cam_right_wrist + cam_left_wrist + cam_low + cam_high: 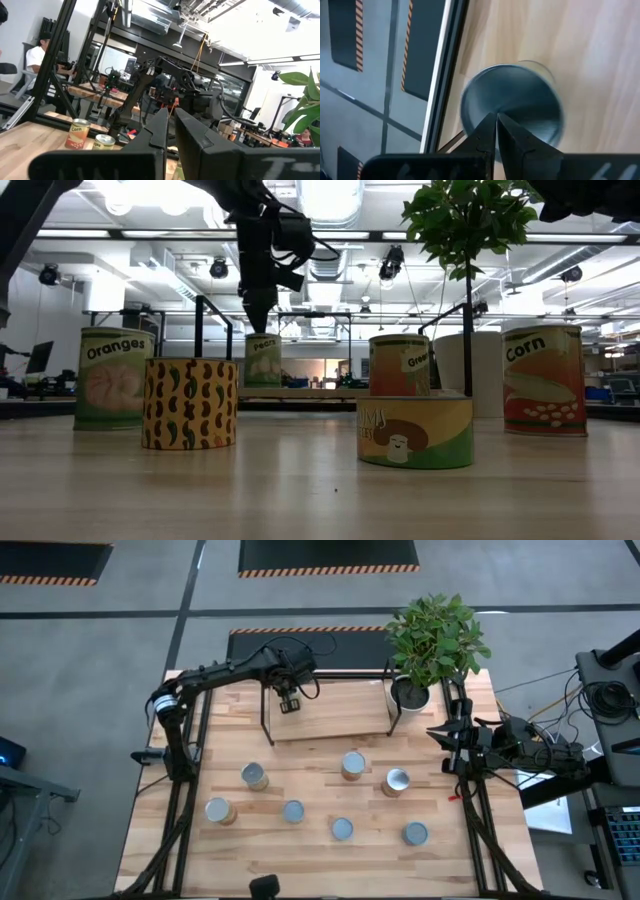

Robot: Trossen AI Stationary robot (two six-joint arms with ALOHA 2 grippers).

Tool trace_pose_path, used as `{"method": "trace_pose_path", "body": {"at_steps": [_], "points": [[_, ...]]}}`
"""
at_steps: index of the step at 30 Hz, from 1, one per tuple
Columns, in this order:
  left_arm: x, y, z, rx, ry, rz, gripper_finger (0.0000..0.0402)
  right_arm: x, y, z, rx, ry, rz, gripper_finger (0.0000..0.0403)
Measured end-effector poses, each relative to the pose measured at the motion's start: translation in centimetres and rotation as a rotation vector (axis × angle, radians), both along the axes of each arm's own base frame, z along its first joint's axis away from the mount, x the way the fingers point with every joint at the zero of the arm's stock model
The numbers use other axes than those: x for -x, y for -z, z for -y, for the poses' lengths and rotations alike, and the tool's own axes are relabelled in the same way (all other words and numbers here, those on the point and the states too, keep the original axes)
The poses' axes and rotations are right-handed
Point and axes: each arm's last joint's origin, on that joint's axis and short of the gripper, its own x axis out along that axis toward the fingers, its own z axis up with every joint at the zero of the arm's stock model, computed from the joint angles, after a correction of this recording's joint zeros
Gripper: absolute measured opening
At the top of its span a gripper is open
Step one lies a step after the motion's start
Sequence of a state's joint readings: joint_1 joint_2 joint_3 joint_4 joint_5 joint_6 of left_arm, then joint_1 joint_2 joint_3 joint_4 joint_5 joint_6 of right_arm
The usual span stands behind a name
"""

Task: Pick and place cans onto a shelf
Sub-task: Put the canned pears on the shelf, then put the canned green beans on the shelf

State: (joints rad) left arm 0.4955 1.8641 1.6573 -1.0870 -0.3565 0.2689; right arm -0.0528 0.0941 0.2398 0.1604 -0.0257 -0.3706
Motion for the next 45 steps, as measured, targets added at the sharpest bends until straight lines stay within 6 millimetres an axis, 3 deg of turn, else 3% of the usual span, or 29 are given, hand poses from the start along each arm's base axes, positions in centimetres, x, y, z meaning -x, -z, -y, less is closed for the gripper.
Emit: {"method": "trace_pose_path", "body": {"at_steps": [8, 14, 39, 45], "points": [[0.1, -0.1, -0.2, 0.006, -0.014, 0.011, 0.0000, 0.0, 0.0, 0.0, 0.000, 0.000, 0.000, 0.0022], [-0.5, -0.8, 0.6, 0.137, 0.059, 0.130, 0.0000, 0.0, 0.0, 0.0, 0.007, 0.003, -0.001, 0.0022], [0.5, -0.2, -1.0, 0.085, -0.066, 0.097, 0.0000, 0.0, 0.0, 0.0, 0.007, 0.002, -0.005, 0.0022], [0.0, -1.9, 0.5, 0.067, -0.057, 0.156, 0.0000, 0.0, 0.0, 0.0, 0.007, 0.002, -0.004, 0.0022]]}}
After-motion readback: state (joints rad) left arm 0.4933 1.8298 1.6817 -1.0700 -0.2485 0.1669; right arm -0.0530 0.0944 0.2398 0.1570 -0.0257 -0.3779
